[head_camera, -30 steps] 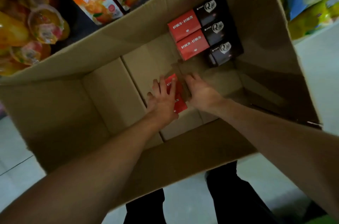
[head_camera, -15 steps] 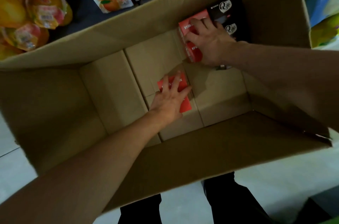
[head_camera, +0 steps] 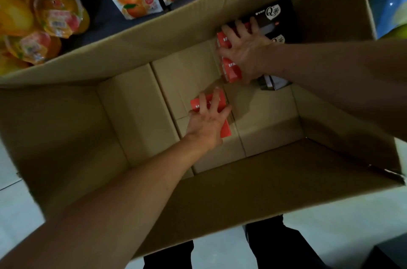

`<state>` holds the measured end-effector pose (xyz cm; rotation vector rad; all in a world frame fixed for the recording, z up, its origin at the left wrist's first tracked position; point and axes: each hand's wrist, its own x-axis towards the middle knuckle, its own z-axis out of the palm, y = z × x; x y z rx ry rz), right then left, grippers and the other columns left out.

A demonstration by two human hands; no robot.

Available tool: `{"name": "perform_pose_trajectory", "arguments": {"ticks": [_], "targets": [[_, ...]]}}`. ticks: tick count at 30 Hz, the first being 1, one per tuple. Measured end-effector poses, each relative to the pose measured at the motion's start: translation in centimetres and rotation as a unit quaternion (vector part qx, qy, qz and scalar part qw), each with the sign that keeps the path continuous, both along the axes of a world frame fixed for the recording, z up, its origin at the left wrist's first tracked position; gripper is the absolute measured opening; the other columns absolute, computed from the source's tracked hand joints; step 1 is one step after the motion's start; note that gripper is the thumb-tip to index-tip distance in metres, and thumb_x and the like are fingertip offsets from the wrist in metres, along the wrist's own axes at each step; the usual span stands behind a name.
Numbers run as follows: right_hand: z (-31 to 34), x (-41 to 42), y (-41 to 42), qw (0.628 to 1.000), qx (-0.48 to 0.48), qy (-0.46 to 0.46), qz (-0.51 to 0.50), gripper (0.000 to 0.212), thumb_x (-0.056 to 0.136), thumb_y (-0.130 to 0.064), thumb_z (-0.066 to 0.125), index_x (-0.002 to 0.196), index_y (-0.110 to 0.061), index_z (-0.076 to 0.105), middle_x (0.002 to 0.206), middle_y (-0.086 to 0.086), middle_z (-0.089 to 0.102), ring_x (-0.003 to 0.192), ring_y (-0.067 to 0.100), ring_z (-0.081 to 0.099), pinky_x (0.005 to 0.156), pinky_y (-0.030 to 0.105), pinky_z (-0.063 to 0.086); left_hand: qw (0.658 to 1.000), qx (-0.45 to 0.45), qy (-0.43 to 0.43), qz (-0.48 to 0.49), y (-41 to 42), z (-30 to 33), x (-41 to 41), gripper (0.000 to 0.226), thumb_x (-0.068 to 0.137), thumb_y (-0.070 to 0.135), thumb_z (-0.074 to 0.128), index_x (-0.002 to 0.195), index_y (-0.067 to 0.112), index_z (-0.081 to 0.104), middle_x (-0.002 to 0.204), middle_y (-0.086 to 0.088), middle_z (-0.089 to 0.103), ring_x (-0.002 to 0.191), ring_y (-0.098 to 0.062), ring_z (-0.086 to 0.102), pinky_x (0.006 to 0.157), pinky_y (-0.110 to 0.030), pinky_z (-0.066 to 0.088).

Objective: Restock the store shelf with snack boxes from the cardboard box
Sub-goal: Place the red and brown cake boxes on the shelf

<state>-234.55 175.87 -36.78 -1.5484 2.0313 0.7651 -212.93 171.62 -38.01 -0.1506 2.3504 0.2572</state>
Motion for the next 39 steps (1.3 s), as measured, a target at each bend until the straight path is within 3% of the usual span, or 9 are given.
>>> {"name": "perform_pose_trajectory", "arguments": {"ticks": [5,11,16,19,22,24,31,36,39], "targets": [[2.2,2.2,0.5,0.997,-0.048,-0.011,-0.057,0.092,0.065,-0.076,0.050,0.140,-0.026,0.033,0.148,0.023,0.021,0.131,0.047,0.029,0.107,0.072,0.021,0.999,0.028,-0.008,0.035,-2.6,1.9,0.2,0.107,0.056,0.044,0.084,0.145,0.039,0.026,0.157,-0.003,-0.006,0.141,-0.042,0.007,0.099,-0.057,0.043],[11.5,3.7,5.3,0.967,-0.048,-0.161,-0.193,0.118,0.047,-0.072,0.074,0.144,-0.036,0.017,0.151,0.014,0.018,0.137,0.046,0.021,0.111,0.065,0.019,0.982,0.118,-0.086,0.120,-8.6,11.1,-1.1,0.109,0.054,0.047,0.088,0.145,0.038,0.029,0.158,0.001,0.005,0.140,-0.035,0.023,0.111,-0.044,0.035],[25.9,3.0,9.6,0.860,-0.007,-0.337,-0.383,0.112,0.039,-0.071,0.074,0.137,-0.048,0.023,0.138,-0.001,0.026,0.126,0.028,0.031,0.097,0.046,0.041,0.947,0.198,-0.238,0.081,-10.8,24.8,-6.4,0.103,0.063,0.043,0.088,0.144,0.046,0.025,0.150,0.012,0.019,0.122,-0.017,0.040,0.077,-0.024,0.049],[34.6,3.2,13.0,0.790,-0.014,-0.394,-0.469,0.106,0.041,-0.063,0.078,0.134,-0.045,0.033,0.128,-0.002,0.037,0.116,0.022,0.044,0.093,0.040,0.049,0.931,0.217,-0.292,0.027,-9.1,33.7,-10.6,0.095,0.068,0.034,0.088,0.141,0.045,0.029,0.140,0.008,0.030,0.121,-0.019,0.045,0.088,-0.039,0.056],[43.4,3.8,16.0,0.683,-0.031,-0.469,-0.560,0.075,0.069,-0.021,0.084,0.132,-0.031,0.043,0.126,0.007,0.055,0.105,0.026,0.063,0.088,0.045,0.058,0.917,0.230,-0.323,-0.043,-6.1,43.0,-14.5,0.085,0.074,0.020,0.084,0.138,0.041,0.032,0.138,0.003,0.030,0.125,-0.026,0.044,0.096,-0.049,0.053],[49.3,4.6,18.0,0.641,-0.058,-0.480,-0.596,0.064,0.076,-0.005,0.076,0.129,-0.027,0.047,0.121,0.009,0.061,0.102,0.026,0.067,0.086,0.045,0.058,0.906,0.229,-0.346,-0.080,-3.8,49.4,-16.6,0.078,0.076,0.015,0.082,0.131,0.044,0.034,0.139,0.000,0.035,0.123,-0.028,0.049,0.093,-0.051,0.055],[69.6,10.9,24.9,0.552,-0.170,-0.429,-0.695,0.062,0.078,0.003,0.069,0.131,-0.019,0.045,0.121,0.015,0.063,0.105,0.035,0.066,0.089,0.050,0.053,0.875,0.183,-0.354,-0.274,6.1,68.7,-20.0,0.072,0.079,0.015,0.079,0.134,0.039,0.040,0.131,-0.005,0.050,0.114,-0.031,0.060,0.086,-0.047,0.058],[82.1,18.9,30.0,0.501,-0.228,-0.396,-0.735,0.075,0.059,-0.021,0.073,0.129,-0.018,0.048,0.113,0.006,0.067,0.093,0.019,0.070,0.070,0.029,0.056,0.831,0.152,-0.359,-0.398,15.0,80.7,-17.5,0.077,0.070,0.016,0.080,0.134,0.036,0.042,0.117,0.001,0.060,0.091,-0.016,0.073,0.069,-0.035,0.059],[87.8,24.7,33.1,0.488,-0.261,-0.362,-0.750,0.083,0.050,-0.034,0.076,0.128,-0.021,0.050,0.112,0.002,0.069,0.098,0.018,0.070,0.078,0.033,0.056,0.792,0.130,-0.362,-0.474,20.8,86.7,-14.0,0.079,0.069,0.018,0.080,0.136,0.035,0.042,0.118,0.002,0.062,0.096,-0.019,0.071,0.076,-0.039,0.059]]}}
